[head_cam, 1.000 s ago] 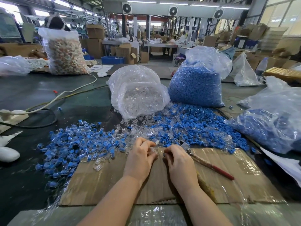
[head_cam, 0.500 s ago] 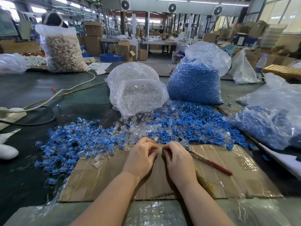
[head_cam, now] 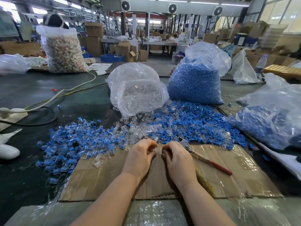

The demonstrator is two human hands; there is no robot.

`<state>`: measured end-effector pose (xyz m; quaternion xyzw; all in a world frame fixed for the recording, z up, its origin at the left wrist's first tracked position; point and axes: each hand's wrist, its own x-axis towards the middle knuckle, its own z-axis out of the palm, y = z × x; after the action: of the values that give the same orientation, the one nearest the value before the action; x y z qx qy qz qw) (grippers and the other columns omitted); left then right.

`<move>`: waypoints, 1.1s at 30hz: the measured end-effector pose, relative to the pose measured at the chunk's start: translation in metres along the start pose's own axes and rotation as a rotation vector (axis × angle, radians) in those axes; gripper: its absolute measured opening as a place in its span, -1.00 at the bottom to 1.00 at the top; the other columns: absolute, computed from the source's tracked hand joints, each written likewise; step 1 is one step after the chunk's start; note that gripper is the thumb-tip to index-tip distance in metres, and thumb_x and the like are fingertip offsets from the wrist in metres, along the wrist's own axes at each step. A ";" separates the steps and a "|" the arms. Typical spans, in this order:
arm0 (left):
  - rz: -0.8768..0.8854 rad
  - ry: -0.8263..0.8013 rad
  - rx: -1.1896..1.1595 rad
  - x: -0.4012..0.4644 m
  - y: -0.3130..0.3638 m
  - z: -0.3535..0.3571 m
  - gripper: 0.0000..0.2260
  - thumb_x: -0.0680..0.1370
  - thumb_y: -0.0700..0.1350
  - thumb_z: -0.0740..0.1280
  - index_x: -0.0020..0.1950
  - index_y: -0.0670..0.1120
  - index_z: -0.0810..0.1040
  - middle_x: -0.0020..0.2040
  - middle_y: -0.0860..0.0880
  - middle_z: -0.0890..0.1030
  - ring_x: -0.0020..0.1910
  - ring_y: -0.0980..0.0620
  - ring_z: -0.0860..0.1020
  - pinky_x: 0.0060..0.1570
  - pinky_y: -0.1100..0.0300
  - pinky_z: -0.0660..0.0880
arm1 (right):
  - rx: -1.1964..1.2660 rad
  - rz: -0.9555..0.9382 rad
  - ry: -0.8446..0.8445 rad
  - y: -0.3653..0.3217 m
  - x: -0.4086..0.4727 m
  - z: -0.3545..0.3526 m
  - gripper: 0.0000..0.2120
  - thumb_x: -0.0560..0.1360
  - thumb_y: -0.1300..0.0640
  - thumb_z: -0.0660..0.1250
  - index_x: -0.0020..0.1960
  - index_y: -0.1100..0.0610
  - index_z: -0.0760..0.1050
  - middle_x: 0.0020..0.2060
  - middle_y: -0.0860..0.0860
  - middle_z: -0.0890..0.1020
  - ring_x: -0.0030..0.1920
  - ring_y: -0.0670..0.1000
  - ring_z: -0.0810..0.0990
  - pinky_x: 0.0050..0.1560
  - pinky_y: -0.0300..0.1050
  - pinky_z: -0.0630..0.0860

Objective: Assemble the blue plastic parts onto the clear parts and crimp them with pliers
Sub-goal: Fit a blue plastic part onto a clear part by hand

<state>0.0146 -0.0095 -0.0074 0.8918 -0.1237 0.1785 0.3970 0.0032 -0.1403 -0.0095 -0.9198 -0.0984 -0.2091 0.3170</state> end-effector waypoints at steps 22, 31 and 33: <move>-0.037 0.019 -0.058 0.000 -0.002 -0.003 -0.88 0.45 -0.24 0.42 -0.04 -0.10 0.65 -0.15 0.07 0.61 -0.19 0.27 0.52 -0.09 0.58 0.39 | 0.034 0.022 0.024 -0.002 -0.002 -0.001 -0.91 0.54 0.20 0.27 -0.07 0.16 0.54 -0.16 0.01 0.62 -0.13 0.02 0.54 -0.08 -0.12 0.43; -0.065 -0.023 -0.073 0.002 -0.004 -0.004 -0.85 0.46 -0.23 0.41 -0.02 -0.03 0.65 -0.16 0.15 0.54 -0.16 0.28 0.49 -0.09 0.59 0.36 | 0.106 0.036 0.039 -0.004 -0.002 -0.004 -0.93 0.53 0.18 0.30 -0.12 0.16 0.52 -0.20 -0.01 0.60 -0.17 -0.02 0.51 -0.13 -0.18 0.39; -0.095 -0.013 -0.105 0.003 -0.005 -0.005 -0.88 0.46 -0.21 0.41 -0.09 0.00 0.64 -0.18 0.16 0.56 -0.16 0.29 0.50 -0.11 0.58 0.36 | 0.116 0.036 0.042 -0.004 -0.002 -0.004 -0.92 0.53 0.17 0.30 -0.12 0.16 0.50 -0.21 -0.02 0.59 -0.18 -0.02 0.50 -0.14 -0.16 0.39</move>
<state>0.0174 -0.0027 -0.0061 0.8757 -0.0929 0.1471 0.4504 -0.0013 -0.1393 -0.0052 -0.8969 -0.0873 -0.2164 0.3756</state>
